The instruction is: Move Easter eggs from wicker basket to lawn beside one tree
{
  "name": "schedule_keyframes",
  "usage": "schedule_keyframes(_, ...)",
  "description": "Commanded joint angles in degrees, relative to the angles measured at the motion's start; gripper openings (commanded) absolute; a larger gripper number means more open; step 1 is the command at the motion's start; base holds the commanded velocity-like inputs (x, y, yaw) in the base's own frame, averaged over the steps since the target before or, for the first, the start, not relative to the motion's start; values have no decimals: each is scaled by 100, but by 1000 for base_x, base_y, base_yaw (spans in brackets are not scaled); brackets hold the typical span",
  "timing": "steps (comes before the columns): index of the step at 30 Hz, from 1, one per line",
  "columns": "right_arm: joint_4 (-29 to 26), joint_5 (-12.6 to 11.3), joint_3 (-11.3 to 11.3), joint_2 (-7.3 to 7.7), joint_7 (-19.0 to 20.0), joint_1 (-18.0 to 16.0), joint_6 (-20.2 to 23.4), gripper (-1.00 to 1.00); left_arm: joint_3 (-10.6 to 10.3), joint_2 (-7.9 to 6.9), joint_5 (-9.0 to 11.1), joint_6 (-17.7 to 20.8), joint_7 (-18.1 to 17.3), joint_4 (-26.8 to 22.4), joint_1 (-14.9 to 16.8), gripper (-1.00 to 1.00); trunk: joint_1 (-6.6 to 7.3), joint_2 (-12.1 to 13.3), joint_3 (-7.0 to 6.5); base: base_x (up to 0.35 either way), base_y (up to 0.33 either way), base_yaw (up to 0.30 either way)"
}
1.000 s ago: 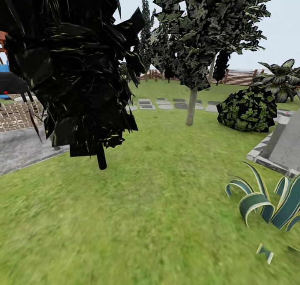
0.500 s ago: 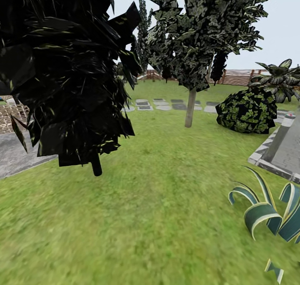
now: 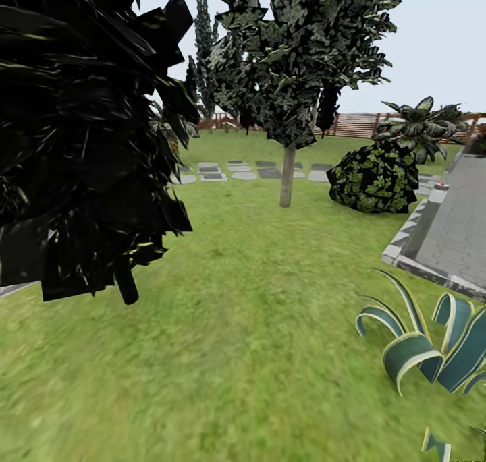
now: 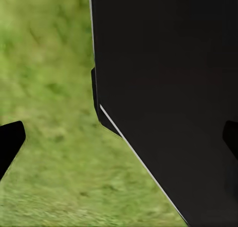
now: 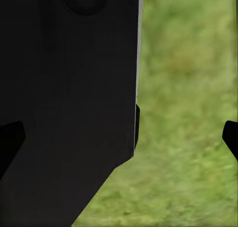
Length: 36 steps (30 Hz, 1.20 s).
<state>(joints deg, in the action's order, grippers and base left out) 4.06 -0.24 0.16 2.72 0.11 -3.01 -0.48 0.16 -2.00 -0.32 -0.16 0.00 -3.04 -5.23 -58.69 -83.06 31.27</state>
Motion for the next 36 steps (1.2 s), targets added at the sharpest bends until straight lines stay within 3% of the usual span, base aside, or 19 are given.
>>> schedule_keyframes(1,14,1,2,0,2,-9,-5,100,1,-1,-3,-2,0,-12,-5,100,-3,-2,4,332,0,-298)
schedule_keyframes(7,12,1,2,0,0,-8,-5,100,1,2,-3,-2,0,-12,-5,100,-3,-2,4,332,0,-218)
schedule_keyframes(36,16,22,2,0,7,-10,-1,100,1,0,-3,-8,6,-12,-5,100,-3,-2,4,332,0,-23)
